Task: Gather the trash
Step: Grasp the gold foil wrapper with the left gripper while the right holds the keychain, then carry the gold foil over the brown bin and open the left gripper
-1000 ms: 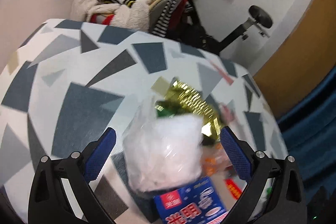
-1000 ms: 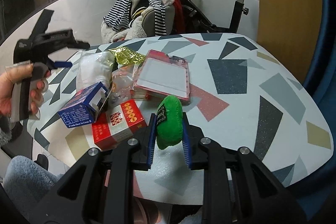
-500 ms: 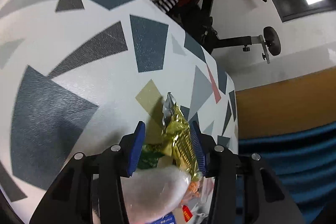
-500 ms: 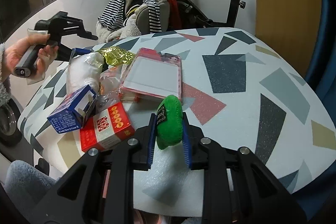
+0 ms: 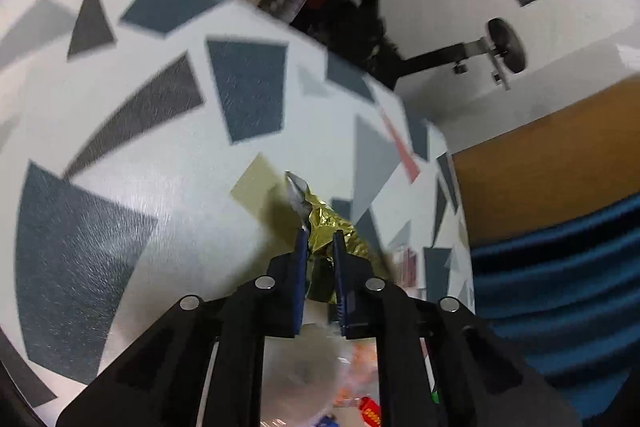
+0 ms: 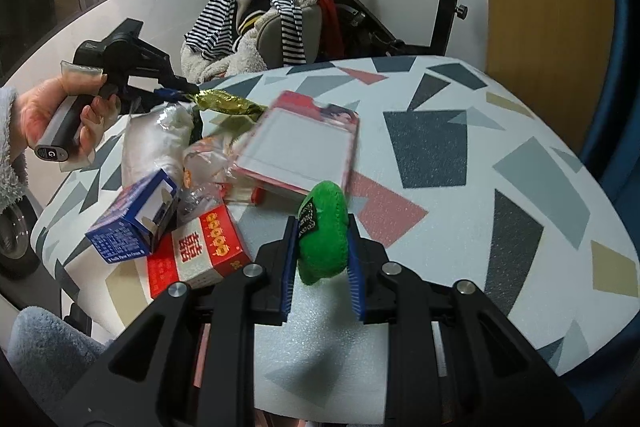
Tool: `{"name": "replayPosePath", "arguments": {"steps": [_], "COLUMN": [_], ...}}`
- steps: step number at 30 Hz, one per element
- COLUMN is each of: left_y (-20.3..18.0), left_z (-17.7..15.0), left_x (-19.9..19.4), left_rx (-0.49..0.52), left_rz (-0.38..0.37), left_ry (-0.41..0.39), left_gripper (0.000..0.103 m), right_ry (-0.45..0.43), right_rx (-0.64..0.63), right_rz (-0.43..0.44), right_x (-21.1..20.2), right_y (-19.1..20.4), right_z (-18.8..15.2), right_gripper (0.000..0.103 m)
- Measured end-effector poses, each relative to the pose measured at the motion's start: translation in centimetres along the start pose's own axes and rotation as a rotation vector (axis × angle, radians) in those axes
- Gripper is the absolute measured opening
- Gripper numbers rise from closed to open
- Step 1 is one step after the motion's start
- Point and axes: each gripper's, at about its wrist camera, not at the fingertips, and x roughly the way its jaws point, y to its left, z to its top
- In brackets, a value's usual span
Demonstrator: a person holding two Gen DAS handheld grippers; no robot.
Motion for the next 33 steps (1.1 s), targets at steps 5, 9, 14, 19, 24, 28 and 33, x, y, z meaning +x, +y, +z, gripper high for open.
{"name": "replayPosePath", "arguments": {"steps": [5, 9, 14, 19, 24, 28, 33], "left_y": [-4.3, -7.4, -9.0, -8.0, -5.4, -4.1, -2.1], "left_z": [0.0, -1.9, -7.2, -15.3, -24.9, -30.9, -37.3], "left_x": [-5.0, -9.3, -14.2, -18.1, -19.5, -19.2, -17.9], "left_rx": [0.157, 0.275, 0.376, 0.430, 0.453, 0.489, 0.525], "left_rz": [0.046, 0.067, 0.065, 0.053, 0.031, 0.012, -0.006], "left_ry": [-0.111, -0.157, -0.186, -0.204, -0.199, -0.165, -0.102], "left_gripper": [0.010, 0.010, 0.010, 0.010, 0.010, 0.010, 0.010], "right_ry": [-0.031, -0.048, -0.049, -0.035, 0.001, 0.016, 0.044], "right_rx": [-0.004, -0.015, -0.045, -0.089, -0.100, -0.113, -0.130], "right_rz": [0.000, 0.010, 0.037, 0.087, 0.156, 0.196, 0.236], "right_x": [-1.7, -3.4, -5.3, -7.3, -8.6, -9.2, -9.3], "right_y": [0.3, 1.0, 2.2, 4.2, 5.8, 7.1, 8.5], "right_z": [0.7, 1.1, 0.8, -0.9, -3.8, -6.0, -8.7], "right_gripper": [0.025, 0.025, 0.025, 0.025, 0.025, 0.025, 0.025]}}
